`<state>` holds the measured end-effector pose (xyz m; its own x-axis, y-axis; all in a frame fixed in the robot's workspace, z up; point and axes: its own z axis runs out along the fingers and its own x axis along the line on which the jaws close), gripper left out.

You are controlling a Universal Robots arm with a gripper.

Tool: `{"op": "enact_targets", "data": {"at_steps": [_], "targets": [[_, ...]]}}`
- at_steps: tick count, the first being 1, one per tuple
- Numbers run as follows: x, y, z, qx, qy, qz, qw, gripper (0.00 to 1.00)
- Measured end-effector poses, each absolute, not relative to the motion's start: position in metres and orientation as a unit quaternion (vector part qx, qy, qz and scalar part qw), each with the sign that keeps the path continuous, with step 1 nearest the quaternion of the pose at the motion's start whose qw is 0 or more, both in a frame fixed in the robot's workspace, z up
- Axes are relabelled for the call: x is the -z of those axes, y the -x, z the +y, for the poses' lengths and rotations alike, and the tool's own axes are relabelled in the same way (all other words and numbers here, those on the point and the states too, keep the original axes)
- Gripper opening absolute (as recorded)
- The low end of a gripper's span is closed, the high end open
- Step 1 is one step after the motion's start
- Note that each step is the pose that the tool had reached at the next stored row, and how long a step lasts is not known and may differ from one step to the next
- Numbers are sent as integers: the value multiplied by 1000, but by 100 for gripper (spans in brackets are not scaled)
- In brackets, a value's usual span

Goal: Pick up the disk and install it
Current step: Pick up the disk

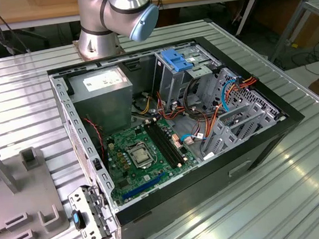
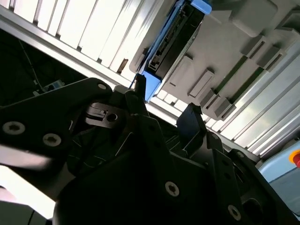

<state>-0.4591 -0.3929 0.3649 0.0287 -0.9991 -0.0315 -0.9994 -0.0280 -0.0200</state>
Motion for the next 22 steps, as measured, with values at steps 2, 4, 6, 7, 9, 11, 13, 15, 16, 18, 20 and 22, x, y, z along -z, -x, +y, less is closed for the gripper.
{"op": "enact_targets", "data": {"at_steps": [2, 4, 6, 7, 9, 11, 13, 15, 16, 18, 20, 22], "targets": [[-361, 459, -393, -5, 717, 697, 19, 54], [-358, 459, -392, -5, 717, 697, 19, 54], [-354, 460, -392, -5, 717, 697, 19, 54], [-353, 460, -392, -5, 716, 698, 19, 54], [-351, 462, -391, -6, 716, 698, 20, 54], [-348, 463, -387, -6, 716, 698, 20, 54], [-343, 465, -385, -6, 716, 698, 20, 54], [-338, 466, -384, -6, 715, 699, 20, 54], [-336, 466, -384, -6, 715, 699, 20, 54], [-329, 467, -384, -6, 714, 700, 20, 54], [-325, 467, -384, -6, 714, 700, 20, 54], [-321, 468, -384, -6, 714, 700, 20, 54]]}}
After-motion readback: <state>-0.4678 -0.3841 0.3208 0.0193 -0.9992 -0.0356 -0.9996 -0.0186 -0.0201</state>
